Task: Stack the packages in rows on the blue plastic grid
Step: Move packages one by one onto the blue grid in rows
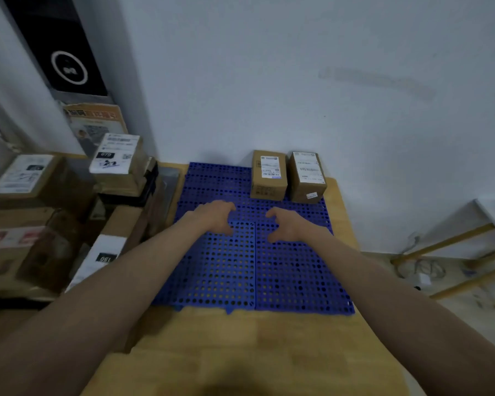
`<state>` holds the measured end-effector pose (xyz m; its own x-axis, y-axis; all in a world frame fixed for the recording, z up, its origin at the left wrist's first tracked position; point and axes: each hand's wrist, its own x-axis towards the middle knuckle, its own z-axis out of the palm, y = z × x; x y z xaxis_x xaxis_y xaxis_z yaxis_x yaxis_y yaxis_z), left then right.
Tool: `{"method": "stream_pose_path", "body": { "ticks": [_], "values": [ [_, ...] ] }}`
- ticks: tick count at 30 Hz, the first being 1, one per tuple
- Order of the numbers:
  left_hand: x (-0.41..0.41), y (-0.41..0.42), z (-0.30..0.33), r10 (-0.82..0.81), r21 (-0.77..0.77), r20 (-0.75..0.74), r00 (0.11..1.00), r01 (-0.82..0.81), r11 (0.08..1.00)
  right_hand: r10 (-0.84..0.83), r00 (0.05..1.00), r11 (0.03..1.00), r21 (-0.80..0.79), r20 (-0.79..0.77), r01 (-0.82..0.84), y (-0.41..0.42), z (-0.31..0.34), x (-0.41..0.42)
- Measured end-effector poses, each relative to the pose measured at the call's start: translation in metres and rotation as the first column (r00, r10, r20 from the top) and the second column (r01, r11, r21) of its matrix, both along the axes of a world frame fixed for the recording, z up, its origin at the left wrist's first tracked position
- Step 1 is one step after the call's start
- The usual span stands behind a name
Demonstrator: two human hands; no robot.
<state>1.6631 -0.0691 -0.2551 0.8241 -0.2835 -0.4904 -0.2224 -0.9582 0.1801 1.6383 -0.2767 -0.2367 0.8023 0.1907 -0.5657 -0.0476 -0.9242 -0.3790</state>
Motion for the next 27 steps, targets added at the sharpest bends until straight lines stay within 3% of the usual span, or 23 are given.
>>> {"method": "stream_pose_path", "body": {
  "ticks": [12, 27],
  "values": [
    [-0.113, 0.054, 0.051, 0.111, -0.002, 0.190, 0.976, -0.113, 0.994, 0.213, 0.973, 0.976, 0.026, 0.093, -0.216, 0.060, 0.027, -0.069],
    [-0.228, 0.211, 0.118, 0.391, -0.043, 0.337, 0.856, -0.401, 0.915, 0.518, 0.820, 0.832, 0.080, 0.245, -0.549, 0.214, 0.084, -0.114]
  ]
}}
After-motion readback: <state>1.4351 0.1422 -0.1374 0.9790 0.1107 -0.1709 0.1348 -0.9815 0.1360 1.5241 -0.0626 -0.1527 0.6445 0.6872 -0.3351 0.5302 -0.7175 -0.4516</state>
